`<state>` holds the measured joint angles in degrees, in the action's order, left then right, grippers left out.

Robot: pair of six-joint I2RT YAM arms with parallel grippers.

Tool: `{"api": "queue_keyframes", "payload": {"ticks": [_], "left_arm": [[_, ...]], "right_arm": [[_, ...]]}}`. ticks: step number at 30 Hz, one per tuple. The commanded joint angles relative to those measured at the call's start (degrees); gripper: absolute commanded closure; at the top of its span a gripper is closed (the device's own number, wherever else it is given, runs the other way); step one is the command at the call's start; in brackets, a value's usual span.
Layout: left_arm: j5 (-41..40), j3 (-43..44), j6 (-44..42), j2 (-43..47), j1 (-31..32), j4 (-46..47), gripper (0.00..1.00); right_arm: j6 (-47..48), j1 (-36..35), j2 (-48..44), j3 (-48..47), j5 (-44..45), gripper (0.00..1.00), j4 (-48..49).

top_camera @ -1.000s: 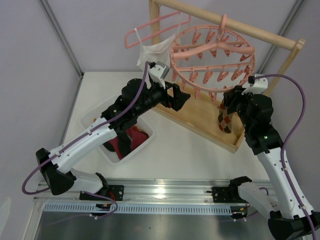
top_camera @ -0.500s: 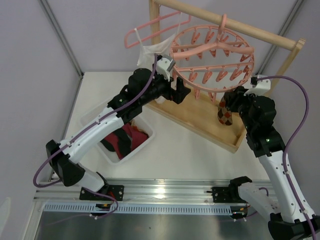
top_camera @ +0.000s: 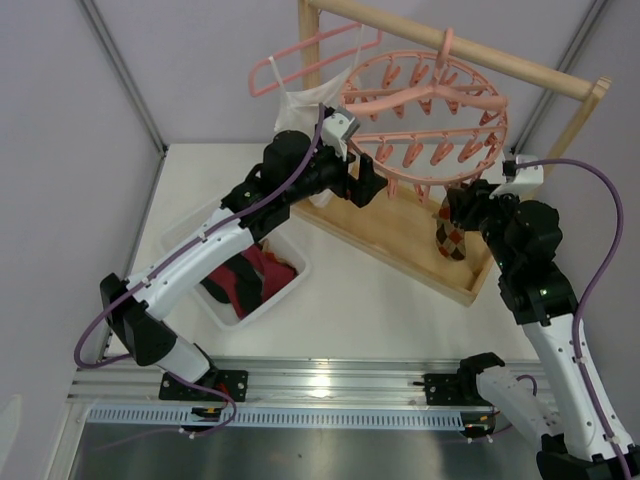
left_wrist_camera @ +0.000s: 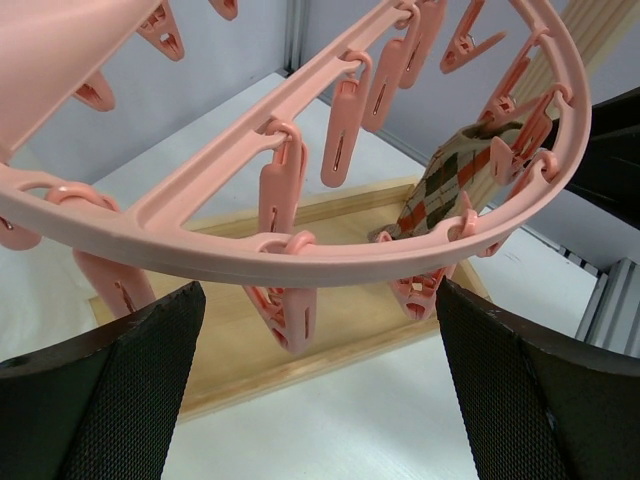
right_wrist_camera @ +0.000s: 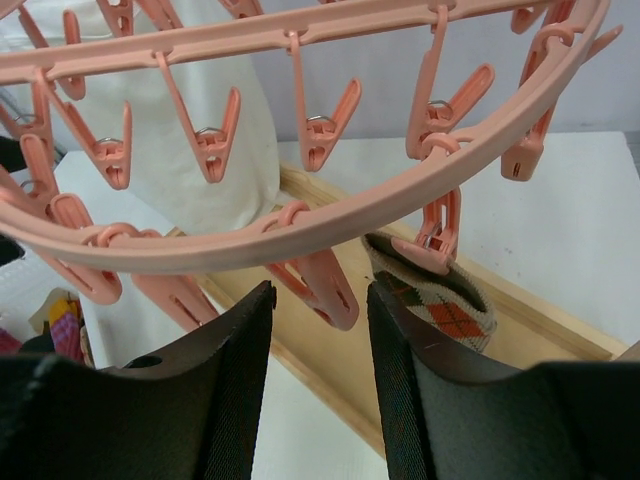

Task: Clip the socks to the hanger

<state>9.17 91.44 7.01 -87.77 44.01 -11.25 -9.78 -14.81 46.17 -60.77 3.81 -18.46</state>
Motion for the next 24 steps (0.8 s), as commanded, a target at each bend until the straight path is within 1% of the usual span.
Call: {"api": "queue_keyframes", "payload": {"ticks": [1, 4, 14, 20, 24], "left_arm": [[1.64, 2.52, -0.41, 0.14, 0.9, 1.75, 0.0], [1.2, 2.87, -0.33, -0.04, 1.6, 1.67, 0.0], [-0.73, 3.75, -0.24, 0.05, 3.89, 1.4, 0.0], [-1.43, 3.92, -0.06, 0.05, 5.12, 1.31, 0.01], [-1.7, 4.18, 0.2, -0.12, 5.65, 1.66, 0.0]], "right_arm": [[2.04, 0.22, -1.7, -1.8, -3.11, 0.53, -0.44], [3.28, 0.13, -2.84, -1.54, -7.49, 0.52, -0.53], [4.33, 0.13, -3.64, -1.89, -15.32, 0.48, -0.97], [3.98, -0.48, -2.67, -1.99, -15.68, 0.47, -0.35], [3.89, -1.8, -1.71, -1.8, -14.19, 0.47, 0.62]]}}
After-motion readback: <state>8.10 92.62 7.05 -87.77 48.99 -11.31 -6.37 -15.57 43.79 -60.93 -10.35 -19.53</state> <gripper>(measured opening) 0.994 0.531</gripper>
